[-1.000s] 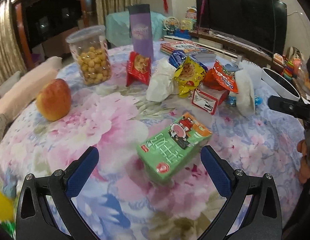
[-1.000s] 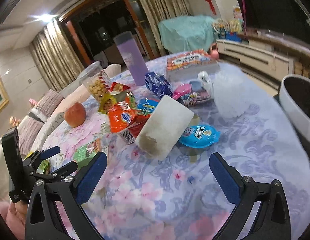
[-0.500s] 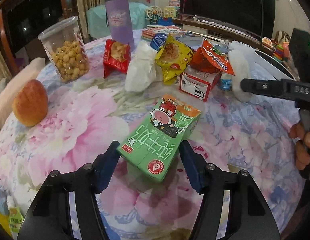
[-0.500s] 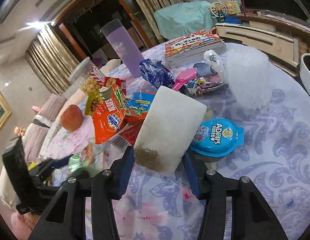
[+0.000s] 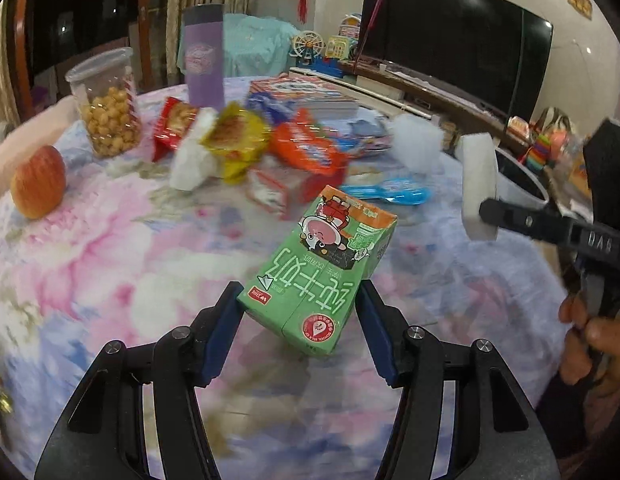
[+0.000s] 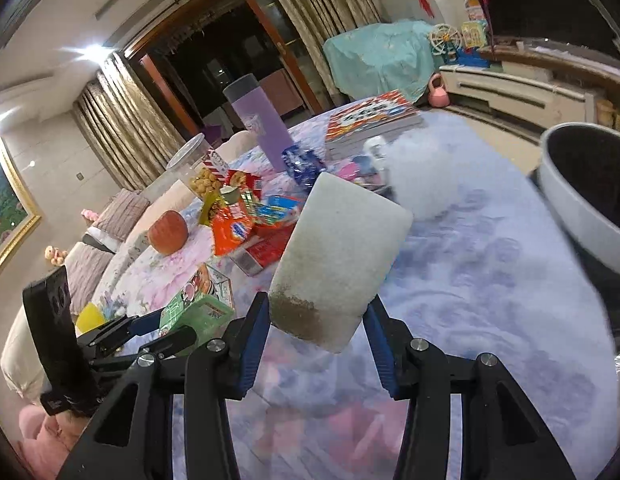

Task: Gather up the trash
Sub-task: 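Carry the green juice box and white foam block to the trash bin and release both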

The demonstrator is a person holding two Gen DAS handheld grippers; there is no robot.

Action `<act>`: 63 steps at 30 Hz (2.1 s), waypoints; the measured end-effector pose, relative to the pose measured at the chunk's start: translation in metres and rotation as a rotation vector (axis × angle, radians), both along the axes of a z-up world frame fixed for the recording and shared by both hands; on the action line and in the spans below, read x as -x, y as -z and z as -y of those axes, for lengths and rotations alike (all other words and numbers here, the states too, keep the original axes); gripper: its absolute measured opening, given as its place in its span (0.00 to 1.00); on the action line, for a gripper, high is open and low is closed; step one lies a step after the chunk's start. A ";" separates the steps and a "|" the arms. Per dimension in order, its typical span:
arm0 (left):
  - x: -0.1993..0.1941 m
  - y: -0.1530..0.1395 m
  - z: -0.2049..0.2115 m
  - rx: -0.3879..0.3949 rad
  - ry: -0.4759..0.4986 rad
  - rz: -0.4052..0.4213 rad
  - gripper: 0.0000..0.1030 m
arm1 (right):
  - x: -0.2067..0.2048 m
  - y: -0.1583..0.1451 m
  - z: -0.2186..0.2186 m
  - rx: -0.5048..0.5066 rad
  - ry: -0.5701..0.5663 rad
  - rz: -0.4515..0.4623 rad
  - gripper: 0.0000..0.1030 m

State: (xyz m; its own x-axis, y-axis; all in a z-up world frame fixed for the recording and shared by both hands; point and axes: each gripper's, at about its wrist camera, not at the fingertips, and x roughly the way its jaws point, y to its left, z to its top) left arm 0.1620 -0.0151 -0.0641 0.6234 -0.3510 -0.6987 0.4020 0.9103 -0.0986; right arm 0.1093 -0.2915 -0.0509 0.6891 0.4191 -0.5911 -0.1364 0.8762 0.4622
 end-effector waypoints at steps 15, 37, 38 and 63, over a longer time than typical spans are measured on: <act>0.017 -0.018 0.099 0.100 0.095 -0.025 0.56 | 0.045 -0.008 0.076 0.042 0.110 0.017 0.47; -0.011 -0.051 0.235 0.054 0.213 0.030 0.56 | 0.041 -0.023 0.184 0.105 0.243 0.026 0.47; -0.014 -0.052 0.239 0.055 0.214 0.030 0.56 | 0.038 -0.024 0.187 0.108 0.244 0.028 0.47; -0.059 -0.034 0.312 -0.029 0.254 -0.003 0.56 | -0.008 -0.011 0.230 0.164 0.221 -0.043 0.50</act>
State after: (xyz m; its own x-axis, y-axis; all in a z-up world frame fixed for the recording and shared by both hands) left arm 0.2210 -0.3276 -0.0298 0.5156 -0.4762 -0.7123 0.6180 0.7825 -0.0758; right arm 0.1176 -0.5219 -0.0395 0.7260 0.1572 -0.6695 0.0832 0.9463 0.3125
